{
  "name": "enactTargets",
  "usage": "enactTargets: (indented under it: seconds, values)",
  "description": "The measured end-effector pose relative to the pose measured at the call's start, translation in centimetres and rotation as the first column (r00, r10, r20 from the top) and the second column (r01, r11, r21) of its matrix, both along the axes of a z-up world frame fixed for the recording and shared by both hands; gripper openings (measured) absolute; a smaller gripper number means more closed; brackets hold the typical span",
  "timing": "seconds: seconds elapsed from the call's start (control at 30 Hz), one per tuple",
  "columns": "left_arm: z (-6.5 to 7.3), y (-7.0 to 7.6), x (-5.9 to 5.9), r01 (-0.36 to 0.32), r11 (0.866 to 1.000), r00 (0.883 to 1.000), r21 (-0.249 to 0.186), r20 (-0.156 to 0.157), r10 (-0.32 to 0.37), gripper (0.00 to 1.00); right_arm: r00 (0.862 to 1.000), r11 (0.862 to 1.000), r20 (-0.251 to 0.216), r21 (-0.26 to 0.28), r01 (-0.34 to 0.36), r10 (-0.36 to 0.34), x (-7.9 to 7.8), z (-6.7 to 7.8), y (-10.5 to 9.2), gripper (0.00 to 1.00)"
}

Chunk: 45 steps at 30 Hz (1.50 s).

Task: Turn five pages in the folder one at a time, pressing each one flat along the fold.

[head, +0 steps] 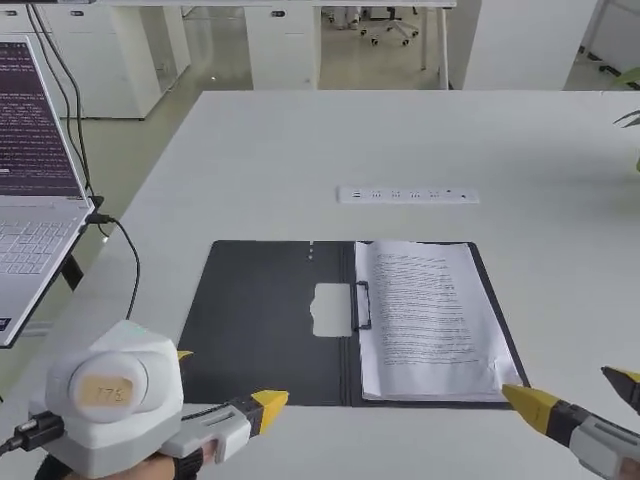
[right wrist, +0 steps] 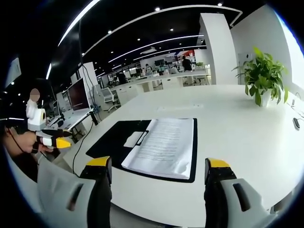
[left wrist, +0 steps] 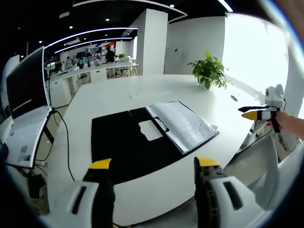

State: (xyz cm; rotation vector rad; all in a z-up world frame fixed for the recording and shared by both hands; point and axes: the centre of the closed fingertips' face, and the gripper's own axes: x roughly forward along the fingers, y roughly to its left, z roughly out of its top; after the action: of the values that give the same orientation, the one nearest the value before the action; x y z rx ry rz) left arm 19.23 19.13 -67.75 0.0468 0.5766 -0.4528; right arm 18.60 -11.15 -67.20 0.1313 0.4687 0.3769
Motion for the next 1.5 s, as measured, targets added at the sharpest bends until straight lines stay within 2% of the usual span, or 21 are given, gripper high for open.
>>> enactTargets:
  seconds: [0.4,0.57,0.87,1.07,1.17,1.3,1.43,1.5]
  values:
    - [-1.1,-3.9,1.7,0.121,0.992,0.993,0.025,0.003,-0.122,0.67,1.0,1.0,-0.004,0.011,0.008,-0.008,0.0,-0.7,-0.4,0.78]
    - [-1.9,-6.1,2.3,0.188,0.982,0.982,0.036,0.004,-0.188,0.67,1.0,1.0,-0.011,0.016,0.013,-0.012,0.0,-0.7,-0.1,0.78]
    - [-3.5,-9.8,3.1,0.281,0.958,0.96,0.054,-0.017,-0.281,0.66,0.999,0.999,-0.019,0.025,0.026,-0.025,0.4,-0.9,-0.3,0.78]
    - [-4.4,-12.2,3.9,0.316,0.947,0.949,0.05,-0.004,-0.316,0.66,0.999,0.999,-0.029,0.032,0.031,-0.03,0.7,-1.4,-0.4,0.77]
    - [-4.7,-13.6,4.5,0.334,0.941,0.942,0.052,0.015,-0.335,0.67,0.999,0.999,-0.031,0.04,0.033,-0.032,0.9,-1.6,-0.3,0.77]
    - [-5.1,-15.2,5.3,0.339,0.94,0.94,0.032,0.033,-0.34,0.68,0.999,0.998,-0.037,0.049,0.037,-0.035,1.0,-1.8,-0.2,0.76]
    - [-5.6,-16.8,6.0,0.341,0.94,0.94,-0.003,0.03,-0.34,0.66,0.998,0.998,-0.042,0.053,0.041,-0.039,1.0,-2.1,-0.3,0.76]
    - [-5.9,-17.7,6.4,0.341,0.94,0.939,-0.005,0.034,-0.341,0.66,0.998,0.997,-0.043,0.06,0.046,-0.043,1.1,-2.1,-0.3,0.76]
